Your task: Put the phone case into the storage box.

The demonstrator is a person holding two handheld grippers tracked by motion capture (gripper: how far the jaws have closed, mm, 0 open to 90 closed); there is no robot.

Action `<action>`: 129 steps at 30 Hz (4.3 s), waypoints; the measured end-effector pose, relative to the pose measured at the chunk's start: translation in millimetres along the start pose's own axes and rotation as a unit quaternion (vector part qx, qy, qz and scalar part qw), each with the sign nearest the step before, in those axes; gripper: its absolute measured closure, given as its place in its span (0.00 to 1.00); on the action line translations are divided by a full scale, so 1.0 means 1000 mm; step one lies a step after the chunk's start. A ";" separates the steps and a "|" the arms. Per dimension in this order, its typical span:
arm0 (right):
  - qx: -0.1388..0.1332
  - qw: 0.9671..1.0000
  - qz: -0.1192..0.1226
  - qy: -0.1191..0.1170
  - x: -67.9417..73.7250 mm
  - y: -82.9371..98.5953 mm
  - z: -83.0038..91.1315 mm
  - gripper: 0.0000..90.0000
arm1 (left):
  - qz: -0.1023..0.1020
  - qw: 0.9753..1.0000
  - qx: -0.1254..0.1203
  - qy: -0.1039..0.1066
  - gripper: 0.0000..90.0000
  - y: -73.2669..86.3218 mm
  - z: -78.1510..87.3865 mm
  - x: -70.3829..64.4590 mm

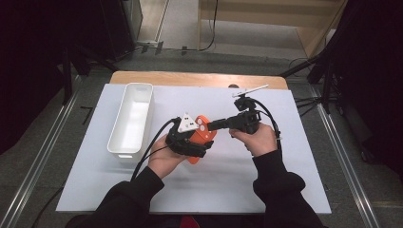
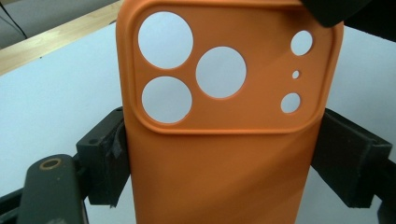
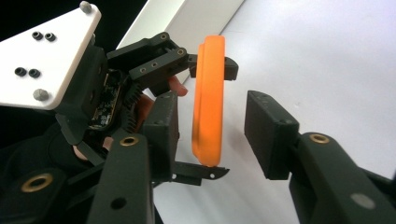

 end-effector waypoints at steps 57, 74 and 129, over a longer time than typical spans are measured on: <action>-0.012 0.980 0.176 0.089 -0.018 0.035 0.006 0.34 | 0.042 0.997 0.010 0.058 0.17 -0.009 0.021 0.013; -0.012 0.976 0.204 0.078 -0.016 0.057 0.001 0.29 | 0.053 0.996 0.011 0.076 0.17 -0.011 0.025 0.018; -0.009 0.977 0.206 0.060 -0.032 0.145 -0.002 0.29 | 0.055 0.992 0.014 0.111 0.17 -0.017 0.038 0.035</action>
Point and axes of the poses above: each handheld gripper's, and its own axes: z roughly backward along the jaws, y roughly out of its underside, x roughly to its left, the point moved 3 cm from there along -z, roughly forward along the jaws, and after that the axes turned 8 degrees about -y, right-handed, at the moved point
